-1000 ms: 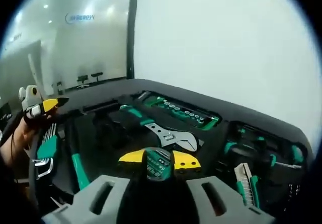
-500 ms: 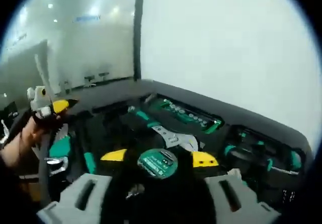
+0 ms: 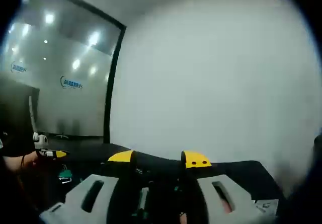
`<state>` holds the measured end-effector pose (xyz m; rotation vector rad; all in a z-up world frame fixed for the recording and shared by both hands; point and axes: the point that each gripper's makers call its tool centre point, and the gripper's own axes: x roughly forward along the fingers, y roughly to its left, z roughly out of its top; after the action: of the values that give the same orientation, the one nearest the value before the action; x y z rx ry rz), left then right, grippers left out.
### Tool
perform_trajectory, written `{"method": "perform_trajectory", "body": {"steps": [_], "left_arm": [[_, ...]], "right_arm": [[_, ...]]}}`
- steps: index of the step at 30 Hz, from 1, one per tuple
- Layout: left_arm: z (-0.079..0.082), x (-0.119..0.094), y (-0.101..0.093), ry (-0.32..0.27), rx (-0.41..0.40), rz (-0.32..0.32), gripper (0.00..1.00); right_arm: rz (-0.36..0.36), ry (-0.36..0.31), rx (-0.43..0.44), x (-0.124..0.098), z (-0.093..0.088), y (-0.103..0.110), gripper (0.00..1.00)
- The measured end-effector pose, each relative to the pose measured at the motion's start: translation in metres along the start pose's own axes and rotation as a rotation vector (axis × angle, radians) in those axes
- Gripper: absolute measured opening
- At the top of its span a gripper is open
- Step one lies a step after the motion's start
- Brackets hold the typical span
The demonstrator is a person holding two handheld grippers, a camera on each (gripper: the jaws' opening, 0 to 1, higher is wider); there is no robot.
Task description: Pick up the tools and put them into their designated positions in the toolbox.
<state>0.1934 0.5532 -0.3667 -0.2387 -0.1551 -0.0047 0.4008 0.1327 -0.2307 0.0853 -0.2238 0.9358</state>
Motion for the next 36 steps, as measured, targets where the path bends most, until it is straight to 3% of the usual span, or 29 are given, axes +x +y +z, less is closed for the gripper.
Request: {"method": "perform_trajectory", "body": {"steps": [4,9,13,17,19,20,22,25,27,28,29,32,36], "left_arm": [[0.000,-0.001,-0.001,-0.007,-0.001,0.004,0.35],[-0.003,0.000,-0.004,0.011,0.023,0.008,0.35],[-0.001,-0.002,-0.006,0.011,0.022,0.006,0.35],[-0.001,-0.002,-0.008,0.011,0.026,0.007,0.35],[-0.002,-0.002,-0.008,0.011,0.026,0.007,0.35],[-0.001,-0.002,-0.008,0.010,0.025,0.007,0.35],[-0.001,-0.002,-0.008,0.009,0.022,0.007,0.35],[-0.002,-0.002,-0.008,0.013,0.025,0.007,0.35],[-0.001,-0.003,-0.007,0.014,0.028,0.007,0.35],[-0.002,-0.004,-0.016,0.015,0.030,0.006,0.35],[-0.002,-0.004,-0.018,0.016,0.031,0.005,0.35],[-0.001,-0.005,-0.022,0.010,0.038,0.008,0.36],[0.005,-0.006,-0.029,-0.019,0.053,0.001,0.36]], "right_arm": [[0.017,-0.029,0.011,-0.018,0.008,0.003,0.33],[0.029,-0.047,-0.060,-0.042,0.012,0.011,0.34],[0.051,-0.066,0.093,-0.054,0.007,0.018,0.29],[0.025,0.025,0.111,-0.060,-0.019,0.018,0.29],[0.037,0.108,0.150,-0.064,-0.044,0.023,0.30],[0.038,0.142,0.141,-0.067,-0.056,0.025,0.31],[0.028,0.137,0.107,-0.070,-0.065,0.023,0.30],[0.064,0.125,0.024,-0.071,-0.067,0.038,0.29],[0.062,0.141,-0.058,-0.068,-0.073,0.035,0.28],[0.063,0.134,-0.087,-0.066,-0.073,0.036,0.28],[0.070,0.105,-0.119,-0.062,-0.072,0.032,0.29],[0.056,0.106,-0.137,-0.056,-0.079,0.024,0.29],[-0.010,0.085,-0.151,-0.048,-0.083,-0.003,0.29]]}}
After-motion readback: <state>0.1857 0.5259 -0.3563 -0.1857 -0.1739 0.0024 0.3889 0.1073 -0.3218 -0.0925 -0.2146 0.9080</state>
